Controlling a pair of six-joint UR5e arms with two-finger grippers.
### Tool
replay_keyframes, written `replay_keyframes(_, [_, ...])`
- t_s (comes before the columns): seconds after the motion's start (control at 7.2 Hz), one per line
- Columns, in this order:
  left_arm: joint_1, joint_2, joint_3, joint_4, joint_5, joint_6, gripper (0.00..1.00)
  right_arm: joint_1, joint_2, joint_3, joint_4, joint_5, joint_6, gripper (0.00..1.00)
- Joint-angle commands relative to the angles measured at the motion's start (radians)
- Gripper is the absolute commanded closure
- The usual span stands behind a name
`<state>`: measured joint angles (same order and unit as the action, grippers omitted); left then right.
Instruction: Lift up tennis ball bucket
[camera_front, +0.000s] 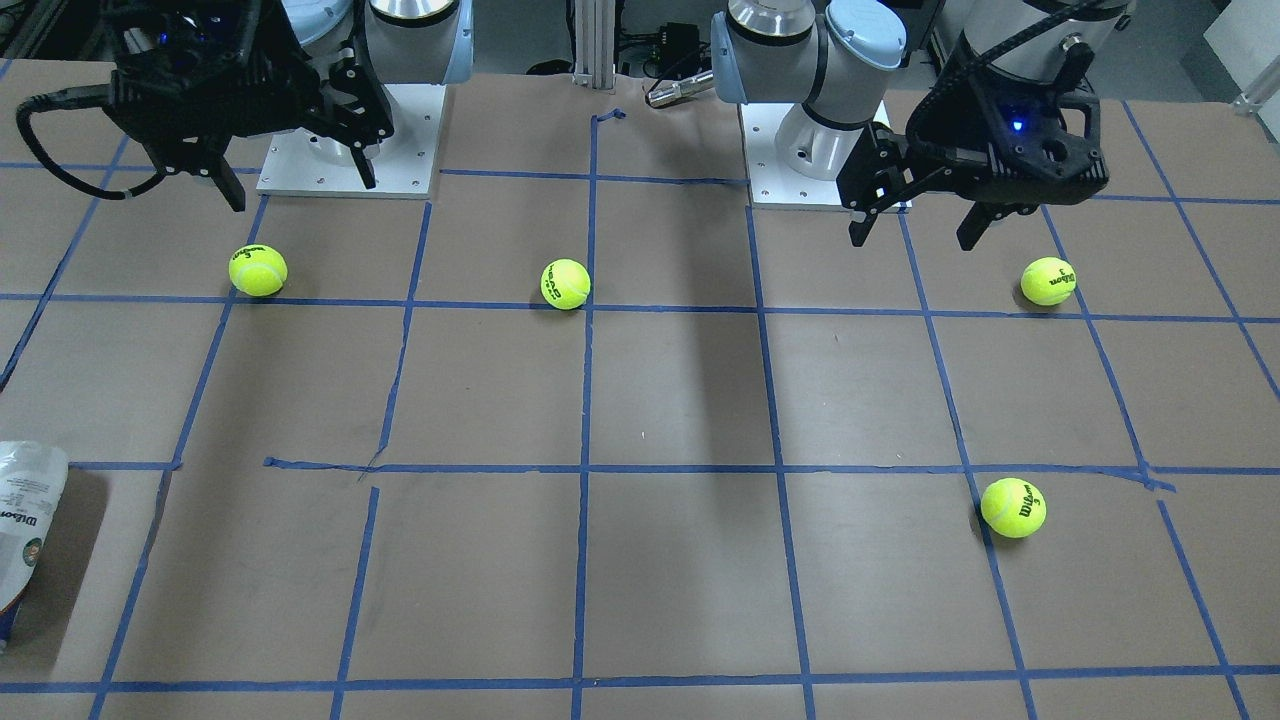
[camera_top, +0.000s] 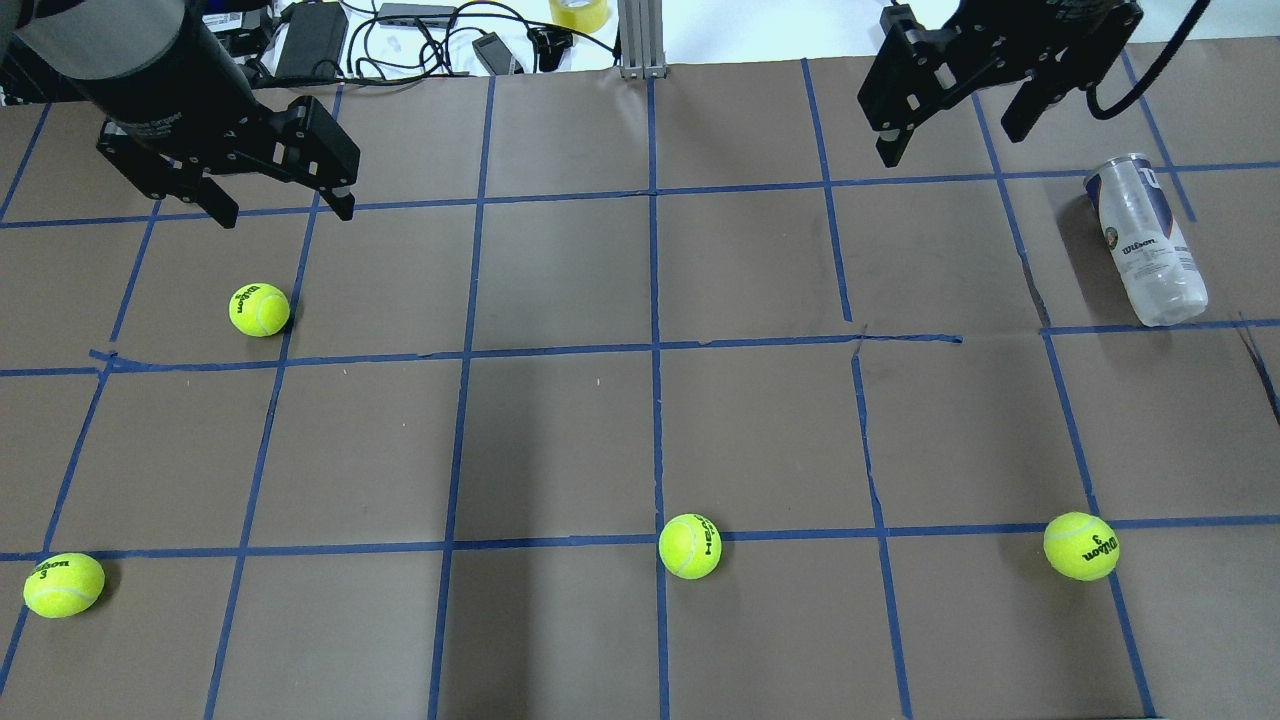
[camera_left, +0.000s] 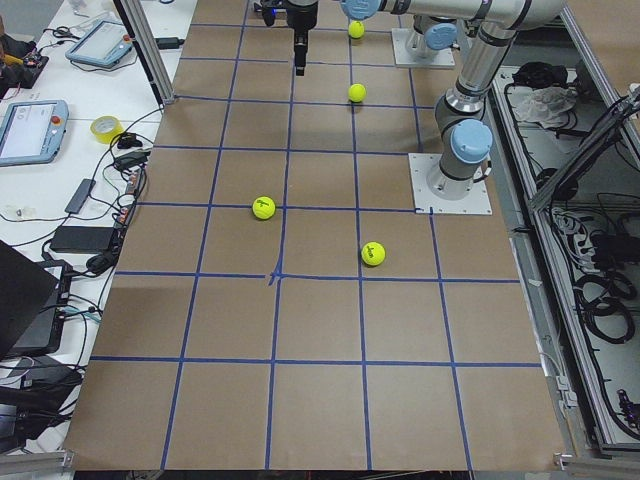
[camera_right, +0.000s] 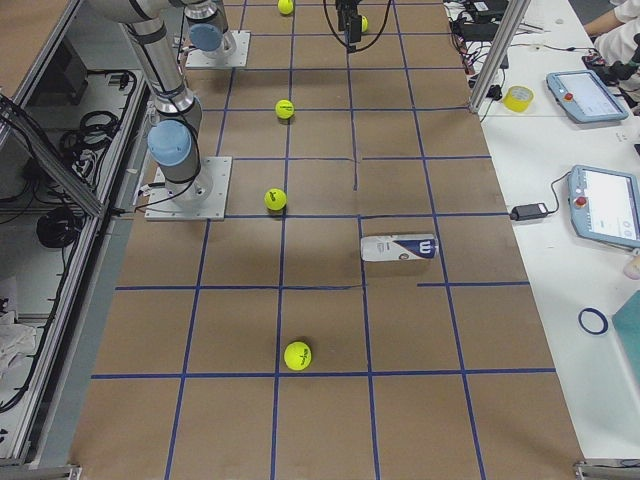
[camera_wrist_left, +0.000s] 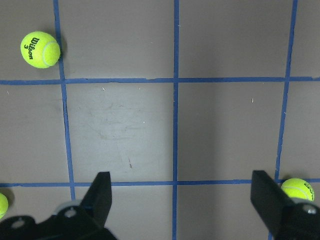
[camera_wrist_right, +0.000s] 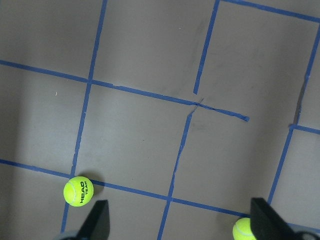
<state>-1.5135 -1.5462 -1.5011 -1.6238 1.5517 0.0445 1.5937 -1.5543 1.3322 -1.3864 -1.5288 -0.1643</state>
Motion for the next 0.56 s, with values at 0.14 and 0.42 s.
replay_keyframes(0.14, [0.002, 0.003, 0.001, -0.008, 0.002, 0.000, 0.00, -0.012, -0.010, 0.001, 0.006, -0.007, 0.011, 0.00])
replay_keyframes(0.42, [0.002, 0.003, 0.001, -0.008, 0.002, 0.000, 0.00, -0.064, 0.005, 0.002, -0.009, 0.002, 0.006, 0.00])
